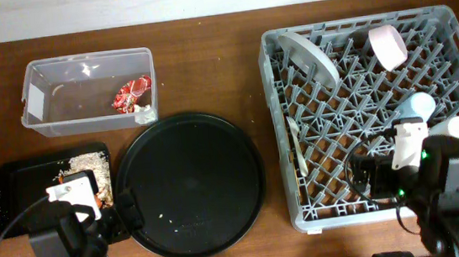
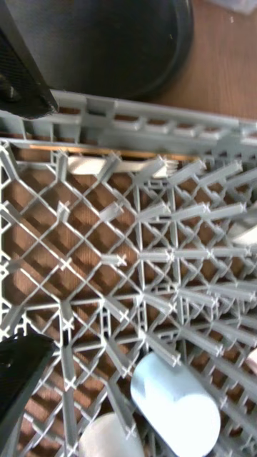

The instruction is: Sort waste into correct bins and load items into the dishwasher rack

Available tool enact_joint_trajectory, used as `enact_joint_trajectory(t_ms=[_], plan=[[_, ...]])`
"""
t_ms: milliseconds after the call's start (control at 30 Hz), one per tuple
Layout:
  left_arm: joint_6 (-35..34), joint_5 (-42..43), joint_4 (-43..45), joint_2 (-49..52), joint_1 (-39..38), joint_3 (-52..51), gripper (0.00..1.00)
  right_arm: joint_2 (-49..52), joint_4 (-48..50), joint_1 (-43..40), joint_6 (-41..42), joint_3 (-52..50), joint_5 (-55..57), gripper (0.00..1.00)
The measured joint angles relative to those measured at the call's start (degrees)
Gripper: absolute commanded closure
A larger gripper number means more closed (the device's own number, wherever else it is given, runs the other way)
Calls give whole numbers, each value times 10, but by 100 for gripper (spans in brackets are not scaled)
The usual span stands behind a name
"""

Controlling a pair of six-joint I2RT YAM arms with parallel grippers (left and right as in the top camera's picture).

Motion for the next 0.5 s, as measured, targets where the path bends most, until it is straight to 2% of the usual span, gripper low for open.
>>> enact_joint_trajectory(t_ms=[67, 100, 133, 167, 267, 433, 500], plan=[[0, 0, 0, 0, 0, 0, 1, -67, 37, 16, 0, -44, 5, 1], [0, 0, 0, 0, 0, -1, 1, -143, 143, 29, -1, -116, 6, 1], [0, 0, 0, 0, 0, -1, 1, -165, 155, 33, -1, -135, 7, 1], [0, 0, 0, 0, 0, -1, 1, -201, 246, 38, -2, -183, 7, 1], [2, 0, 0, 0, 0, -2, 1, -294, 403, 43, -2, -312, 9, 1], [2, 0, 0, 0, 0, -2, 1, -366, 578, 44, -2, -445, 19, 2], [2, 0, 0, 0, 0, -2, 1, -366, 582, 44, -2, -474, 33, 1]])
